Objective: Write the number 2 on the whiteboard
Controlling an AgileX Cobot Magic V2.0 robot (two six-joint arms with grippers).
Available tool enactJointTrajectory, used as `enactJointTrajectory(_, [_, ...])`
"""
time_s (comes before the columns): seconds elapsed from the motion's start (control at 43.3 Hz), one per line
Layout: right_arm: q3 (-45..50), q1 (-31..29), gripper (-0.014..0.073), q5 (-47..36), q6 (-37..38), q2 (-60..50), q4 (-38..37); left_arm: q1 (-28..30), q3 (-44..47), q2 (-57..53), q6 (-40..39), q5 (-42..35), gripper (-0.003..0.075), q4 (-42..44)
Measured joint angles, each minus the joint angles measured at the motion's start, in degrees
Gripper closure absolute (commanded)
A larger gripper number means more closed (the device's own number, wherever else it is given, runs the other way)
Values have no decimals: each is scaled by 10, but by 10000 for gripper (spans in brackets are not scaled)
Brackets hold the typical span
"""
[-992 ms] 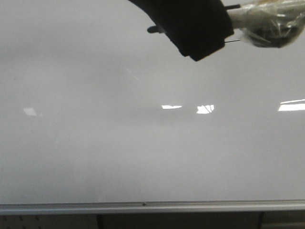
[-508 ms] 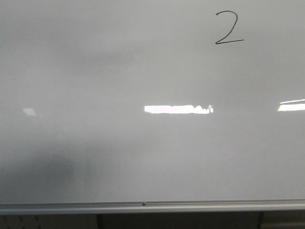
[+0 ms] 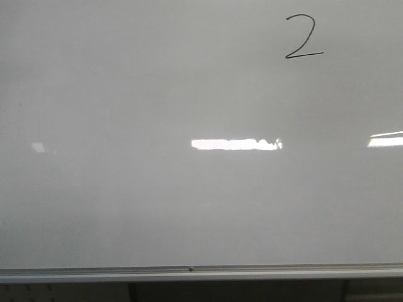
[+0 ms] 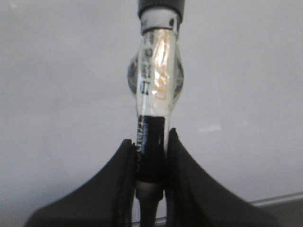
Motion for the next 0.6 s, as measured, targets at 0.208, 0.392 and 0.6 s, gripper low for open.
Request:
enactJointTrajectory(0.208, [0, 0, 68, 0, 0, 0, -1, 69, 109, 13, -17, -166, 711, -55])
enactJointTrajectory(0.392, [0, 0, 68, 0, 0, 0, -1, 71, 153, 64, -20, -304, 711, -68])
enactJointTrajectory(0.6, [0, 0, 68, -1, 0, 0, -1, 71, 154, 148, -20, -430, 711, -70])
